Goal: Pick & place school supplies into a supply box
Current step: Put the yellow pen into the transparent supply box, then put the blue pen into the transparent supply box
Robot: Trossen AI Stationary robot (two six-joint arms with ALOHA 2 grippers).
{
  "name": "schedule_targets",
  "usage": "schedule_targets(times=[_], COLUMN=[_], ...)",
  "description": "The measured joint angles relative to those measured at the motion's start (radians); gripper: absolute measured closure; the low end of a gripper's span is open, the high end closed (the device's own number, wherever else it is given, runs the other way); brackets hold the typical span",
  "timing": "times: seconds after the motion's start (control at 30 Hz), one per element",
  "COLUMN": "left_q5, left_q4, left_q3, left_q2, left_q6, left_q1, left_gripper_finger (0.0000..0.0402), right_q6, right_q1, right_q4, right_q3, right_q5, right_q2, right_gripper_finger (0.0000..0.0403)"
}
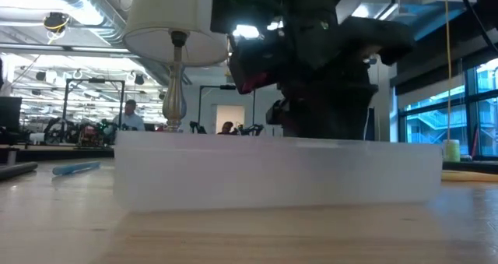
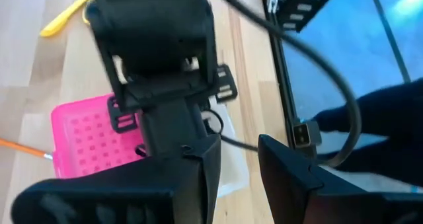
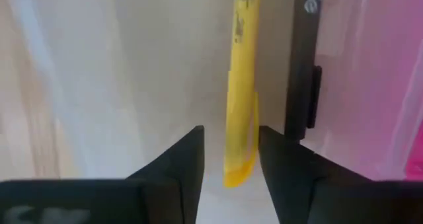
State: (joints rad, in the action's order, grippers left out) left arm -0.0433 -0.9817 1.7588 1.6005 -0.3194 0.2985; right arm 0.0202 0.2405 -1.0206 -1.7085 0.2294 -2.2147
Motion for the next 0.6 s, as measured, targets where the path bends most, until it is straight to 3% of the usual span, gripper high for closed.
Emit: schedule_targets(times=[0.43, 0.6], left_q5=[0.009, 0.040], left_q4=[-0.064, -0.095], left_q3=[0.000, 0.000], left_q2=[0.001, 0.001], left_q6=[-0.008, -0.048], left_q1=[0.051, 0.061], left_gripper_finger=[0.0306, 0.0304], right_q6=[-0.022, -0.048], right_q1=[0.000, 0.000], right_q4=[-0.126, -0.162], right_q3=[-0.202, -0.164], right_q5=[-0.002, -0.009], right_q2=[0.051, 0.150], right_gripper_finger=[0.0254, 0.0254])
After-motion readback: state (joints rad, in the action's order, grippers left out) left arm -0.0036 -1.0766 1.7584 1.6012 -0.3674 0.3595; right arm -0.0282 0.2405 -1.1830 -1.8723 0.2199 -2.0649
